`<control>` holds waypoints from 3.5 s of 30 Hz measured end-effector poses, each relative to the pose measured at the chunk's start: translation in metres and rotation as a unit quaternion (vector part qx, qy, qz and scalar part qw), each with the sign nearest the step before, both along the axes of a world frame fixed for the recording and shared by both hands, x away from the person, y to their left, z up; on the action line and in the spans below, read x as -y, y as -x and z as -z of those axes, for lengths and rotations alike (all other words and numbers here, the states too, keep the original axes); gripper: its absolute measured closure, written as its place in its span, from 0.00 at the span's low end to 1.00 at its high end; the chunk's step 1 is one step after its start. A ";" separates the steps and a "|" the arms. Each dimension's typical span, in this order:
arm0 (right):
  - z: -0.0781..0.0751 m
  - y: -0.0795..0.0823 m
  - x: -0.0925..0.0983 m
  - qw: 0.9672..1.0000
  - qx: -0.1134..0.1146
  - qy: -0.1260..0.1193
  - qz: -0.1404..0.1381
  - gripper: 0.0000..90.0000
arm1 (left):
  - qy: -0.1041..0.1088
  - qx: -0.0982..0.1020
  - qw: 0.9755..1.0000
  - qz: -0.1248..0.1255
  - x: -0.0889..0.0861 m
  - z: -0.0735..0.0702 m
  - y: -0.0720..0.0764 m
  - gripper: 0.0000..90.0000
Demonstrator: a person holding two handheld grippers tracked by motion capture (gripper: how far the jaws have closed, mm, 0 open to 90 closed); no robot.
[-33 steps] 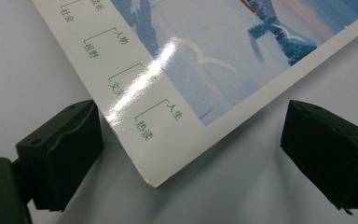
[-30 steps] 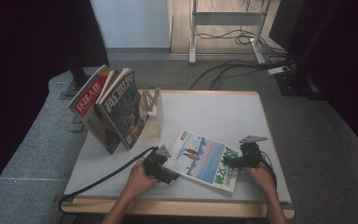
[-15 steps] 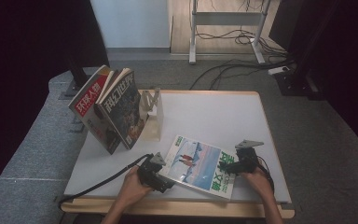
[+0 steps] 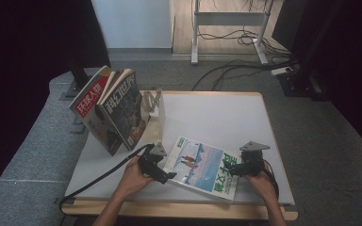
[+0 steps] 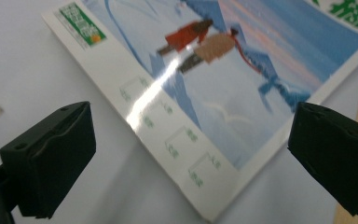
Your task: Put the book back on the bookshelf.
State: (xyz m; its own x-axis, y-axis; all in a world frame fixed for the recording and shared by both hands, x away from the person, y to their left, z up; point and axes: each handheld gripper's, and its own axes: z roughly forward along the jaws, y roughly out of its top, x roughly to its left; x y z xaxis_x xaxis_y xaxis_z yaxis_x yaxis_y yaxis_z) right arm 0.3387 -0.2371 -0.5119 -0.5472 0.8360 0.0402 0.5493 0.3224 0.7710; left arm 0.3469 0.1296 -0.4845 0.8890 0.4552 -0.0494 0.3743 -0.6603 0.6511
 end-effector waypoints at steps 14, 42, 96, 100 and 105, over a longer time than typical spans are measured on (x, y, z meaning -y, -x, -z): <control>-0.007 0.028 -0.001 1.000 0.011 0.001 0.007 0.00 | -0.004 0.003 1.000 0.027 0.029 -0.010 -0.029 0.00; 0.002 0.075 -0.014 1.000 -0.002 0.000 -0.021 0.00 | 0.004 0.007 0.999 0.034 0.064 0.023 -0.078 0.00; 0.020 0.092 -0.007 0.999 -0.029 0.007 -0.028 0.00 | 0.021 -0.013 1.000 0.016 0.066 0.035 -0.099 0.00; 0.020 0.091 -0.005 0.999 -0.031 0.006 -0.026 0.00 | 0.021 -0.015 1.000 0.014 0.066 0.035 -0.098 0.00; 0.020 0.088 0.003 1.000 -0.024 0.009 -0.009 0.00 | 0.016 -0.015 1.000 0.012 0.064 0.034 -0.094 0.00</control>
